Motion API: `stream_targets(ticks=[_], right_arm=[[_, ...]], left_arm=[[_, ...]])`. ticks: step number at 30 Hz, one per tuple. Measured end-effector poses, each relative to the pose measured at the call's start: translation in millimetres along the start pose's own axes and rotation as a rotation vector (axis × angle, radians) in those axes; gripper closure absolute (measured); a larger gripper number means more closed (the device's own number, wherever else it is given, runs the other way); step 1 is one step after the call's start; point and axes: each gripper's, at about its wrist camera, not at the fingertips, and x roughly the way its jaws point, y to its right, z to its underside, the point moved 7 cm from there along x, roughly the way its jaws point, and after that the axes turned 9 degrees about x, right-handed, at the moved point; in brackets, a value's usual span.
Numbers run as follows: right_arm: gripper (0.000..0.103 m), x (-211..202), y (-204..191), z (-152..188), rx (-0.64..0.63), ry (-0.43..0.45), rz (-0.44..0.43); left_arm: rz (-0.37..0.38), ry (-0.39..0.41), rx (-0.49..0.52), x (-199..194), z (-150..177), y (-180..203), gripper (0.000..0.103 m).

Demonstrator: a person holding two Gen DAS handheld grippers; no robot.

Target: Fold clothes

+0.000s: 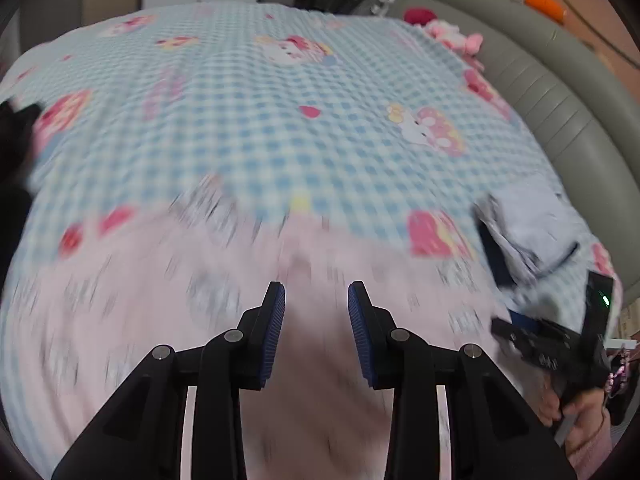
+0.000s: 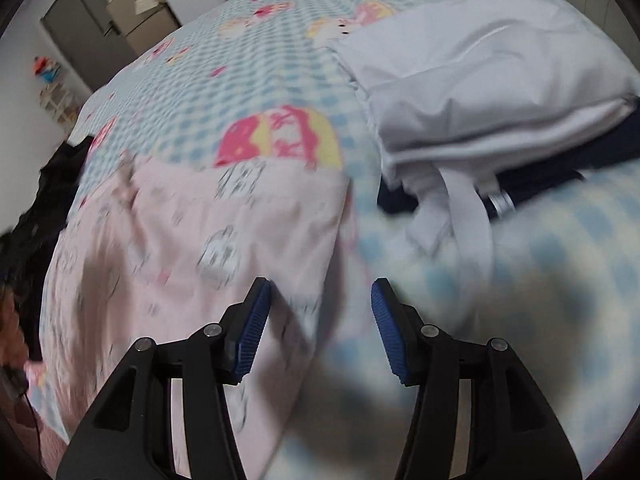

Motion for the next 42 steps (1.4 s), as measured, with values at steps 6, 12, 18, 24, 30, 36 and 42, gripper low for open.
stream_targets(ticks=[6, 12, 18, 24, 30, 36, 42], right_arm=[[0.04, 28.5, 7.2, -20.8, 0.059, 0.003, -0.054], [0.098, 10.6, -17.2, -26.9, 0.005, 0.048, -0.144], [0.102, -65.0, -26.4, -63.8, -0.072, 0.346, -0.025], [0.102, -43.8, 7.4, -71.9, -0.058, 0.331, 0.117], [0.099, -18.9, 26.1, -60.8, -0.053, 0.24, 0.112], [0.081, -86.4, 19.0, -56.6, -0.003, 0.366, 0.05], [0.074, -106.5, -39.2, 28.3, -0.155, 0.254, -0.091]], left_arm=[[0.026, -0.155, 0.075, 75.0, -13.1, -4.3, 0.075], [0.045, -0.008, 0.141, 36.4, -41.4, 13.8, 0.095], [0.084, 0.105, 0.175, 14.8, -89.0, 37.9, 0.095], [0.087, -0.011, 0.118, 88.8, -88.4, 36.9, 0.094], [-0.01, -0.125, 0.155, 122.4, -74.3, 46.5, 0.086], [0.054, 0.148, 0.142, -8.1, -43.3, 66.7, 0.066], [-0.025, 0.151, 0.13, -87.8, 106.8, 62.2, 0.06]])
